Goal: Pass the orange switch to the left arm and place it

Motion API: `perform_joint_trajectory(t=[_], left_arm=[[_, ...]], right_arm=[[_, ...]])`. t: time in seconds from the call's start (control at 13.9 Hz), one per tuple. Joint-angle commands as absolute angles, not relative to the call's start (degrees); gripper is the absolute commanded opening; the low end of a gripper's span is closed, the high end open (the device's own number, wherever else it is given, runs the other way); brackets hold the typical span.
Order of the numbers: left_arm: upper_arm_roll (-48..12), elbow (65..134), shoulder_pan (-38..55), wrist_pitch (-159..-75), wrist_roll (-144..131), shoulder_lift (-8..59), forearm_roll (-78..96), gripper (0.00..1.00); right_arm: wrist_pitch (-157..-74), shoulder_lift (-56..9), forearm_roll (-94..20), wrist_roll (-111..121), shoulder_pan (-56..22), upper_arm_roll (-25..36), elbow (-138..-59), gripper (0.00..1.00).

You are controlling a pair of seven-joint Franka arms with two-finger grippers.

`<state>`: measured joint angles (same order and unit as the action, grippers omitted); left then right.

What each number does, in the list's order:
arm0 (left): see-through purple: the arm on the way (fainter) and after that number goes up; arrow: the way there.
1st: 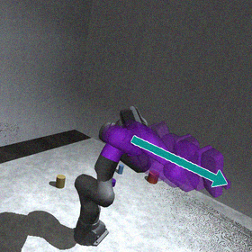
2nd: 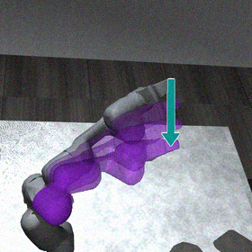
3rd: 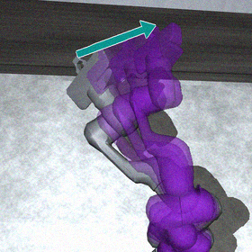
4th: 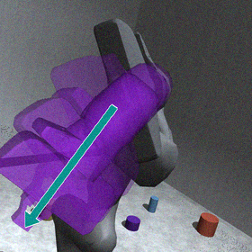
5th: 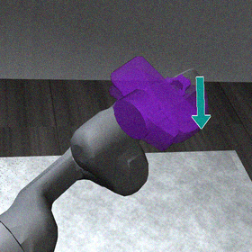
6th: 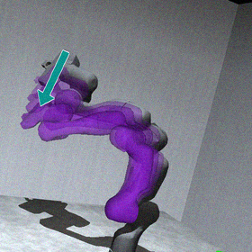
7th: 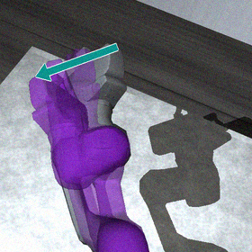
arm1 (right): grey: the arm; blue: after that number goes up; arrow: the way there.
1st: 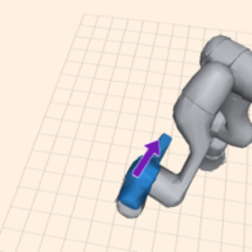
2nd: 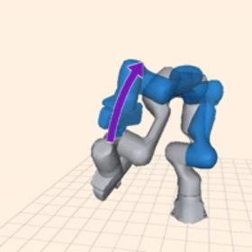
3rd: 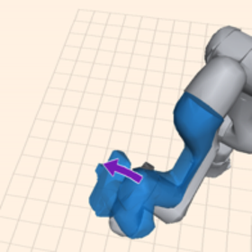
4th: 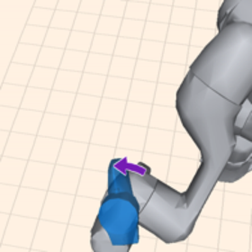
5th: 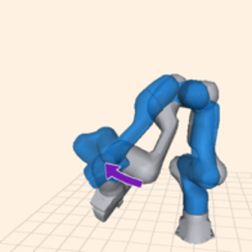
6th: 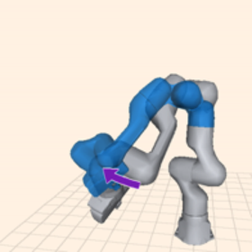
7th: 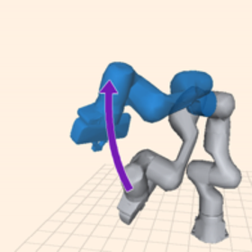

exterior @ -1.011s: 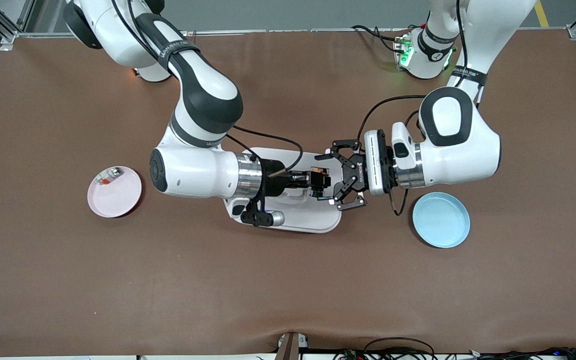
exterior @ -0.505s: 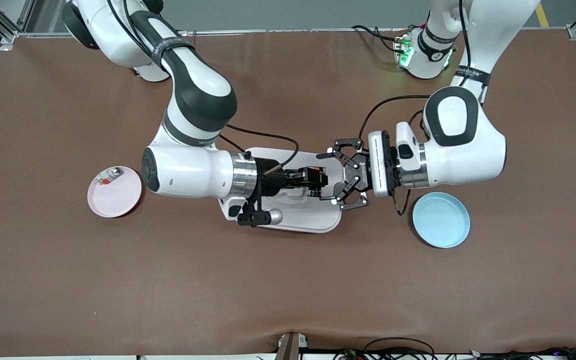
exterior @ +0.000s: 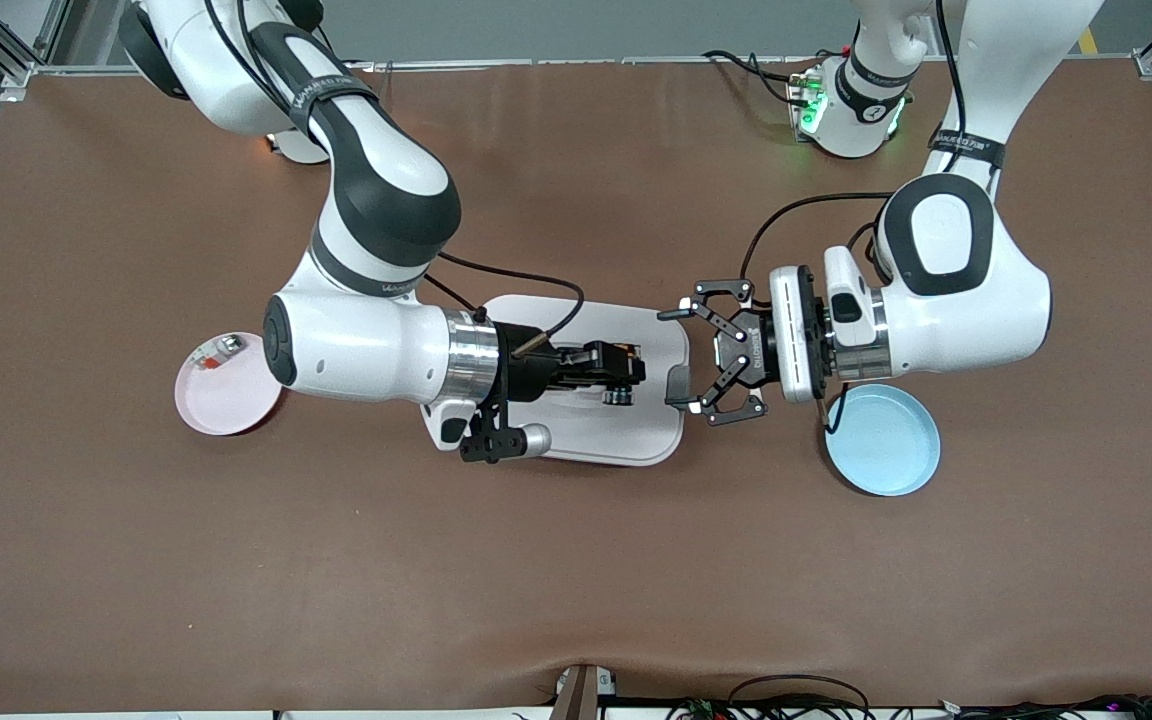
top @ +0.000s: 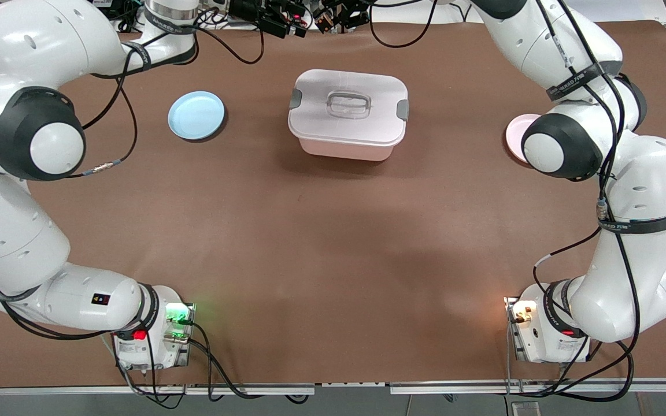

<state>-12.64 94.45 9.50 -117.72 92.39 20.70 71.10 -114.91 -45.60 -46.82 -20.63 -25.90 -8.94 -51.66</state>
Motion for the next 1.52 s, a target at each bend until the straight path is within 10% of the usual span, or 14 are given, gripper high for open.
perform_joint_trajectory(t=[0.0,1.44], left_arm=[[-13.2,94.8,10.7,-119.0,91.6,19.6,71.3,1.0],[-13.2,94.7,10.5,-119.8,91.4,19.8,71.2,1.0]], right_arm=[[-117.8,-46.6,-46.2,-25.0,-26.5,-9.7,-50.0,0.0],[-115.5,-45.6,-46.8,-27.2,-26.7,-10.5,-49.7,0.0]])
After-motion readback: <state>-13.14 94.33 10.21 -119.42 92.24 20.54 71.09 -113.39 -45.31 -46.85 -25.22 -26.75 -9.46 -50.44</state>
